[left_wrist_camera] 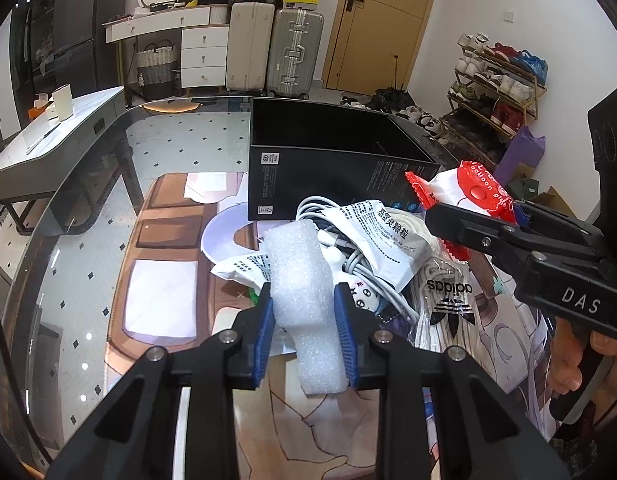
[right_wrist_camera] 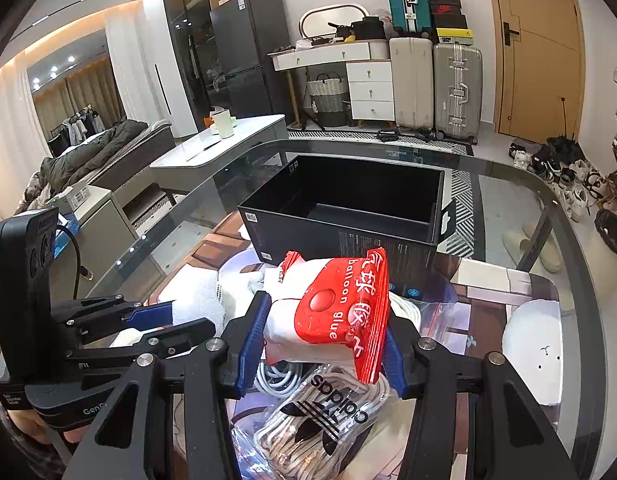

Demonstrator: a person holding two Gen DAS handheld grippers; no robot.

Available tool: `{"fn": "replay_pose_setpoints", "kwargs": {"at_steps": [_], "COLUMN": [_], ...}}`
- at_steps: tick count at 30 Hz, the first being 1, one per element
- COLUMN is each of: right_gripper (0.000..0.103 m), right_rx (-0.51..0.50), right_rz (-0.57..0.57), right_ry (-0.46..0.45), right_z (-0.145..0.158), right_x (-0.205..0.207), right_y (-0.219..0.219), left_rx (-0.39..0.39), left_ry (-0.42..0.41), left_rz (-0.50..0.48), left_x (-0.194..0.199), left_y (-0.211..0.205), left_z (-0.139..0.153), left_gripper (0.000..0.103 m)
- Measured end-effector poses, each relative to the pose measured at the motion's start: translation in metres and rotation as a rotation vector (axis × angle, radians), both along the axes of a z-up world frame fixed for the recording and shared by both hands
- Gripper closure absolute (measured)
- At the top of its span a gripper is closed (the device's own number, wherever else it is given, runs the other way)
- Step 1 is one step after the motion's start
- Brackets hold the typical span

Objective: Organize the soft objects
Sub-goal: 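Lift the red packet and white foam sleeve over the black box with both grippers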

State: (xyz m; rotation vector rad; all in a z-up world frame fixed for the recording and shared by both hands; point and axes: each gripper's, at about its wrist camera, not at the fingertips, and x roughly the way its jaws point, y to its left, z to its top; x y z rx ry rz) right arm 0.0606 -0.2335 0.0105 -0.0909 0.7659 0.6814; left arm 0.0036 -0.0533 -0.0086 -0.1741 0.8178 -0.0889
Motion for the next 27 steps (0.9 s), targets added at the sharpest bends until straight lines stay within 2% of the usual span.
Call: {"fn": "replay_pose_setpoints", "kwargs": {"at_steps": [12, 23, 27], "right_gripper": [0.052, 0.052, 0.052], "right_rx": [-0.025, -0.032, -0.018], "right_rz": [0.003, -0.034, -0.054], "right_ry": [0.064, 0.044, 0.039], "right_z": [-0.01, 0.006, 0.015], "right_x": [-0.004, -0.014, -0.013], "right_y": [0.004, -0.018, -0.027], "left_rx": [0.016, 0.064, 0.06], "left_ry": [0.009, -0.015, -0.029], "left_rz": [0.004, 0.002, -0.006], "left_x": [-0.005, -0.013, -0.015], "left_y": [0.004, 0.001, 0.001], "left_z": [0.01, 0.027, 0.037], "left_gripper": [0.08, 0.08, 0.08]}}
